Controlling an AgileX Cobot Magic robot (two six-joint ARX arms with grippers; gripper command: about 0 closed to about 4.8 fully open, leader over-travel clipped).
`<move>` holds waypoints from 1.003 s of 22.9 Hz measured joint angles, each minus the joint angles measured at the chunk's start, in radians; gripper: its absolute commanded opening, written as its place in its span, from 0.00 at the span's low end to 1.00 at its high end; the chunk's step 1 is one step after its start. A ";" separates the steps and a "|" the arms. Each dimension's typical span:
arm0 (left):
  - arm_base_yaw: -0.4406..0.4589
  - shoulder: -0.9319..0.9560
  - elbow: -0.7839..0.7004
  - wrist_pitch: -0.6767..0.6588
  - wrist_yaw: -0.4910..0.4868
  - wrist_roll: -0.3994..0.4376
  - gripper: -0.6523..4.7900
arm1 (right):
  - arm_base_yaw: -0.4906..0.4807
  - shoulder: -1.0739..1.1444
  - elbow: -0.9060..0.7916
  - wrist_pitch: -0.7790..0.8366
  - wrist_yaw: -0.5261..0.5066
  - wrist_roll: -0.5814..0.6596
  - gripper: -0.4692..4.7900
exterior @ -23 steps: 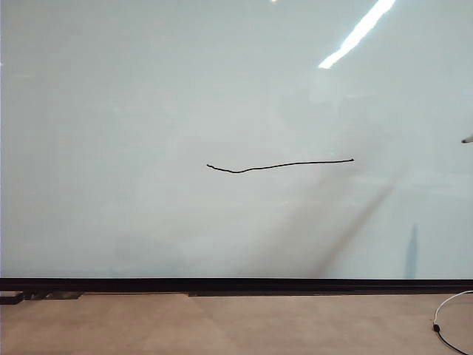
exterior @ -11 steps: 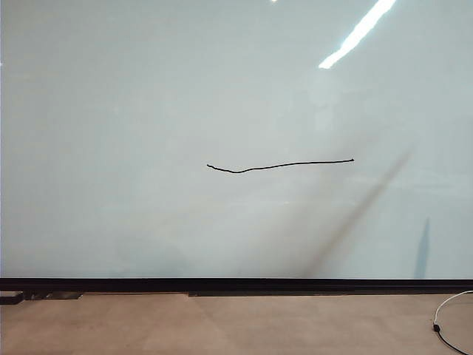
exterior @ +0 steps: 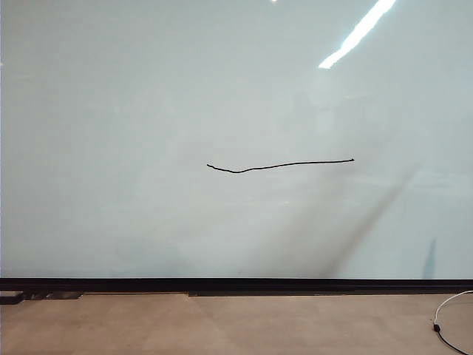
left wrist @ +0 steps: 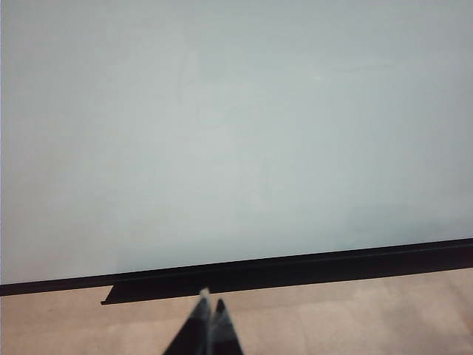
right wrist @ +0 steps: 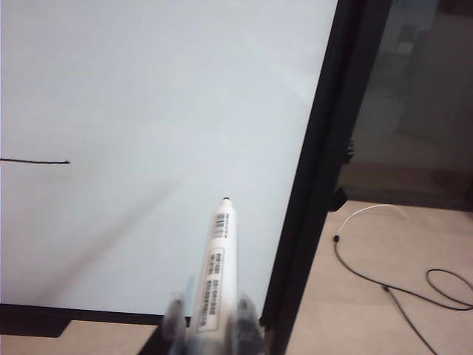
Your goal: Pick up the pen on the shelf to the right of the whiteboard and draw a straight line.
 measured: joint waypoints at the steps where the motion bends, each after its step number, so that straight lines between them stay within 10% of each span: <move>1: 0.000 0.000 0.000 -0.001 0.000 0.000 0.11 | 0.000 0.000 0.000 0.000 0.015 -0.006 0.08; 23: 0.000 0.000 0.000 -0.002 0.000 0.000 0.11 | 0.000 0.000 0.000 -0.002 0.067 -0.021 0.08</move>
